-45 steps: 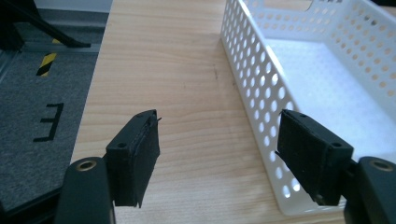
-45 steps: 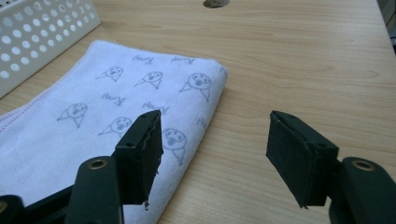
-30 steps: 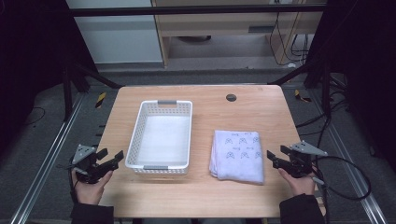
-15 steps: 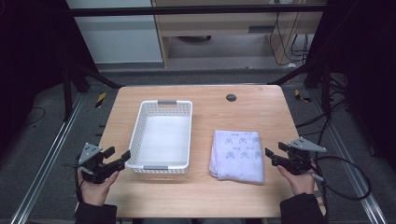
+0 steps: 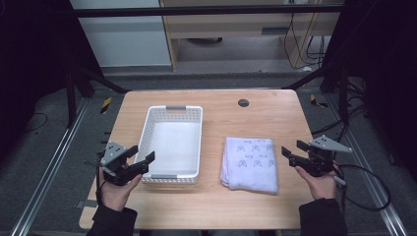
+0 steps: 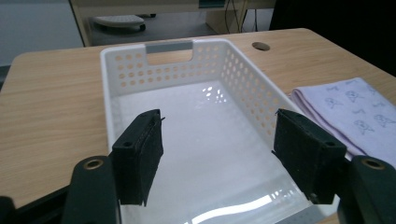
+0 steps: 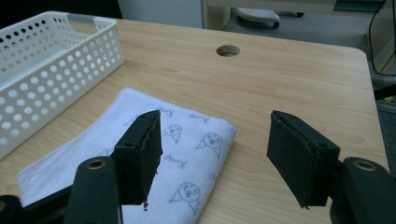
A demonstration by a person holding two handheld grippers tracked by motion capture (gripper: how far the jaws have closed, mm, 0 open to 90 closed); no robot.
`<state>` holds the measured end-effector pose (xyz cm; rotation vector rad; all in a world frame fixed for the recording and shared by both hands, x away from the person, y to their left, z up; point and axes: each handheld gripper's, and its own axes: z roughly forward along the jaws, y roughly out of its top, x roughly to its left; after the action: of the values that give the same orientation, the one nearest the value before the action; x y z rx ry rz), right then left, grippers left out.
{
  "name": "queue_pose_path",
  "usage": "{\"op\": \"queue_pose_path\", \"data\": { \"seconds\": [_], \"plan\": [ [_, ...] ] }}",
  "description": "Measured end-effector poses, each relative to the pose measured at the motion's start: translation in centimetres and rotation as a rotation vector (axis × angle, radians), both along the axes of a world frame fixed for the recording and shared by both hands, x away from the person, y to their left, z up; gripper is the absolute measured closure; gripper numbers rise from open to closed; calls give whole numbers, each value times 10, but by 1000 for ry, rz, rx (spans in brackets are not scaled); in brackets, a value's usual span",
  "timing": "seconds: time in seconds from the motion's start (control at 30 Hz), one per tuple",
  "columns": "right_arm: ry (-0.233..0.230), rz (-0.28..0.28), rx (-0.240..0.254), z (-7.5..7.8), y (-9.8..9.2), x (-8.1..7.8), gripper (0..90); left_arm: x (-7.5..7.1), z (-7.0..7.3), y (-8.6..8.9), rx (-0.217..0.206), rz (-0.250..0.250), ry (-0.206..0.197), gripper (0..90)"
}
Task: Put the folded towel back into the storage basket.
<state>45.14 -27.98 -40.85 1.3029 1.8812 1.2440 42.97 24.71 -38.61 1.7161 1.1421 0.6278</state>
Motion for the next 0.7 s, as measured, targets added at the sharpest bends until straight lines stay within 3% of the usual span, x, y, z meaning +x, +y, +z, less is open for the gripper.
{"op": "queue_pose_path", "data": {
  "seconds": [0.37, 0.7],
  "plan": [
    [-18, 23, 12, 19, 6, 5, 381, 2, 13, -40, 13, -78, -22, 325],
    [-19, 22, 17, 24, 10, 8, 376, 3, 11, -73, 35, -133, -16, 331]
  ]
}}
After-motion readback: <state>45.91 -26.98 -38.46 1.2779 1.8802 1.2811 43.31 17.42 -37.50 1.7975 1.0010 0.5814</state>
